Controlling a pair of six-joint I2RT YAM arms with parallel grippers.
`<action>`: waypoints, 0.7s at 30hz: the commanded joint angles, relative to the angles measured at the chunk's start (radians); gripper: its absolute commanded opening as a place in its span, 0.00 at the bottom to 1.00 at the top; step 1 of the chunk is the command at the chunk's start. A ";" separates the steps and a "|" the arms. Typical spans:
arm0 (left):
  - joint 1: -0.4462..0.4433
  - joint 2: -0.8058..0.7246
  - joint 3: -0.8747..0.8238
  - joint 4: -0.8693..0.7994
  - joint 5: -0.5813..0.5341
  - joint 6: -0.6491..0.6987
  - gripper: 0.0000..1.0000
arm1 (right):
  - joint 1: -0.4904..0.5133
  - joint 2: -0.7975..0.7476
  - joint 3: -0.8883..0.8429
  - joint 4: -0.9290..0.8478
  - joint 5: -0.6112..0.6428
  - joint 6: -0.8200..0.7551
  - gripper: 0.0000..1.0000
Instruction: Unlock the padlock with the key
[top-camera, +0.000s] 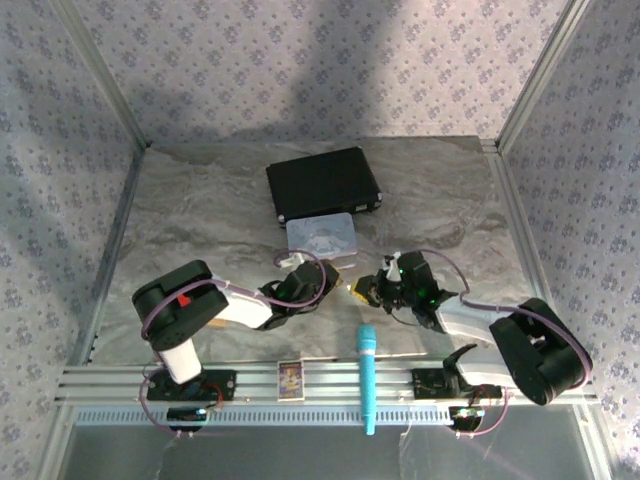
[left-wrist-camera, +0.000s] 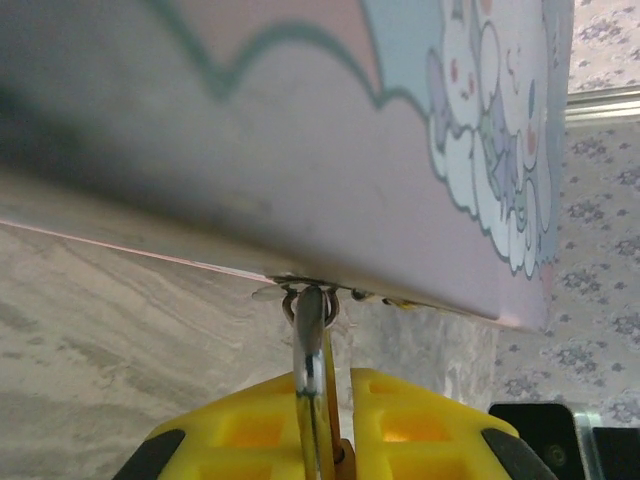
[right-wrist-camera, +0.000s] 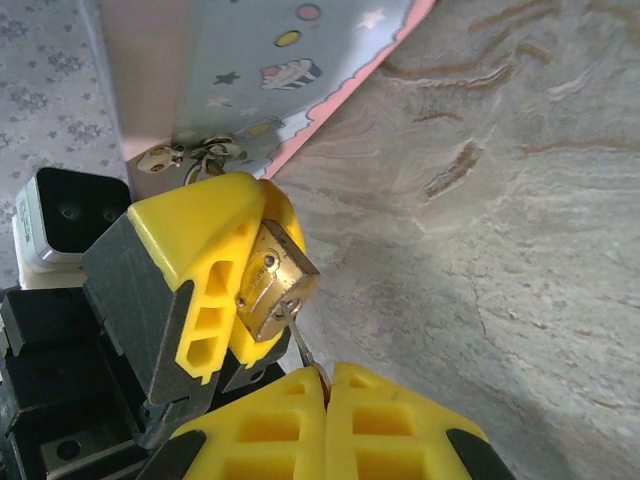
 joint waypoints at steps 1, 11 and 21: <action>-0.009 0.025 0.037 0.096 0.006 -0.055 0.04 | -0.029 -0.024 -0.024 -0.015 -0.040 0.016 0.00; -0.013 0.035 0.066 0.030 0.013 -0.063 0.04 | -0.053 0.025 0.029 -0.010 -0.126 -0.004 0.00; -0.013 0.020 0.078 0.025 0.010 -0.041 0.04 | -0.056 0.113 0.056 0.069 -0.135 0.022 0.00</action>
